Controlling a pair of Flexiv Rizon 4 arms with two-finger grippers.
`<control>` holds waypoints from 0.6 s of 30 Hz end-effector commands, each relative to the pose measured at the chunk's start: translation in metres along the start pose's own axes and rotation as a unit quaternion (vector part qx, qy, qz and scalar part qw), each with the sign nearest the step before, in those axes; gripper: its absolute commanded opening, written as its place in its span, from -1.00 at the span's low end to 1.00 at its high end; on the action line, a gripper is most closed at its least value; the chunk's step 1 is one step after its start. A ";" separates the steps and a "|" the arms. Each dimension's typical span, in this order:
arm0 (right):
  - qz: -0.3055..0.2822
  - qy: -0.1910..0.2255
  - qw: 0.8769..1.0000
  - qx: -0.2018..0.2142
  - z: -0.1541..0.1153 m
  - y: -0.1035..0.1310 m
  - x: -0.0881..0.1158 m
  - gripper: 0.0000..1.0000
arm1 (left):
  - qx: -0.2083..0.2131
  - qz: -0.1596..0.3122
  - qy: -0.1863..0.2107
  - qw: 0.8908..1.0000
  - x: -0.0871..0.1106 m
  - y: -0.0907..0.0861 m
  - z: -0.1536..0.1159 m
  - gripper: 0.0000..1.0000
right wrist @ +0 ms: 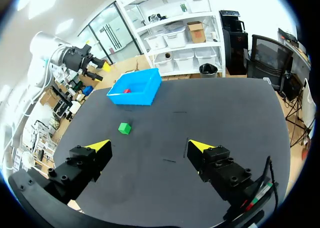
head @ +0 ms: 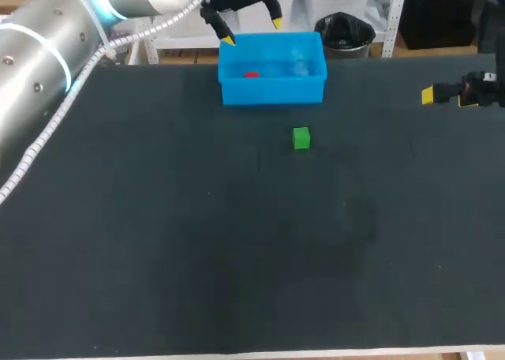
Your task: Use the left arm to pick the red cube and place it into the blue plastic box first, then use the right arm to grasp the green cube and put it into the same blue plastic box after the first action is fully finished.
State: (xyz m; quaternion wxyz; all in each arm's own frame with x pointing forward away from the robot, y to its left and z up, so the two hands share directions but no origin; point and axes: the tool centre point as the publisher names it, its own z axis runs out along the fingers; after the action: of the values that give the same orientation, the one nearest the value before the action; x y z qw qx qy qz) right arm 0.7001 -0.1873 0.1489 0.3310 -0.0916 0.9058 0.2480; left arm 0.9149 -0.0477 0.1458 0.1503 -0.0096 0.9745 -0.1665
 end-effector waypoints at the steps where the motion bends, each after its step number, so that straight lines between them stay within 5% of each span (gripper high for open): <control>1: 0.001 0.000 1.000 0.005 -0.001 0.002 0.000 1.00 | 0.002 0.013 -0.011 1.000 0.018 0.004 -0.019 1.00; 18: 0.001 0.000 1.000 0.005 -0.001 0.002 0.000 1.00 | 0.011 0.151 -0.005 0.988 0.075 0.032 -0.063 1.00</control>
State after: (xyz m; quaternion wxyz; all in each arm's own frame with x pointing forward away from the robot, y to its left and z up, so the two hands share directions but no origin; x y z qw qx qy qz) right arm 0.7001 -0.1874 0.1489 0.3310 -0.0916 0.9058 0.2480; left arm 0.8600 -0.0158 0.1740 0.1287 0.1376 0.9714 -0.1444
